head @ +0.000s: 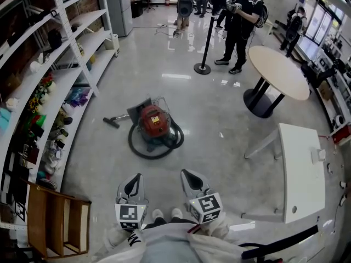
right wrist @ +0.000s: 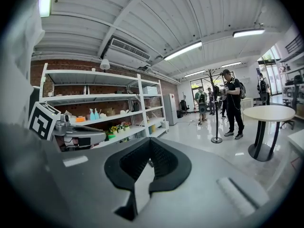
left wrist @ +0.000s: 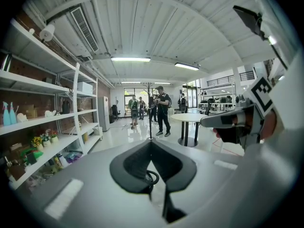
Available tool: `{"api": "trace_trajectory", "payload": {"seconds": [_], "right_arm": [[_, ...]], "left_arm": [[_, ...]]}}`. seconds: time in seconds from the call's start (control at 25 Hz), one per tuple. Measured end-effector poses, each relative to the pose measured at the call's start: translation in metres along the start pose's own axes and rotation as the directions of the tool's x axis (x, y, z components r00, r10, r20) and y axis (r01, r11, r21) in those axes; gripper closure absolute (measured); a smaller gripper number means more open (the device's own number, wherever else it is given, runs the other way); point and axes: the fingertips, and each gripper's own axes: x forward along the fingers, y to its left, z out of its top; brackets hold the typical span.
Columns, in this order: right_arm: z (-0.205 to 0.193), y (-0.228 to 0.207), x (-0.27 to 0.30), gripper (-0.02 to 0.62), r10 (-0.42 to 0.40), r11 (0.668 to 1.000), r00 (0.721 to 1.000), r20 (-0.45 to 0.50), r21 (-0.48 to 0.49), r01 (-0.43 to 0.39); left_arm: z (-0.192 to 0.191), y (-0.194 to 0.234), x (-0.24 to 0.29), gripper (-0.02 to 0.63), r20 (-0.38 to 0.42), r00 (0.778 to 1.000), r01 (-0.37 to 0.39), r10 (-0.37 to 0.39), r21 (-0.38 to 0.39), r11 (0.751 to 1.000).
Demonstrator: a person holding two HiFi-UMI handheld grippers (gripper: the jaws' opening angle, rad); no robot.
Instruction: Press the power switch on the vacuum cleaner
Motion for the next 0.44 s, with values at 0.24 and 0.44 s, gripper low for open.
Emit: {"api": "trace_trajectory", "payload": {"seconds": [0.24,0.44], "right_arm": [[-0.0031,-0.0011,0.0007,0.597,-0.008,1.000,1.000,-0.004,0.001,0.008],[-0.0034,0.0005,0.0029,0.596,-0.011,1.000,1.000,-0.008,0.002,0.011]], "left_arm": [[-0.0043,0.0026,0.0015,0.606,-0.010,1.000,0.002,-0.002,-0.001,1.000],[-0.0067,0.0055,0.0018,0.606,-0.010,1.000,0.002,-0.002,-0.008,1.000]]}}
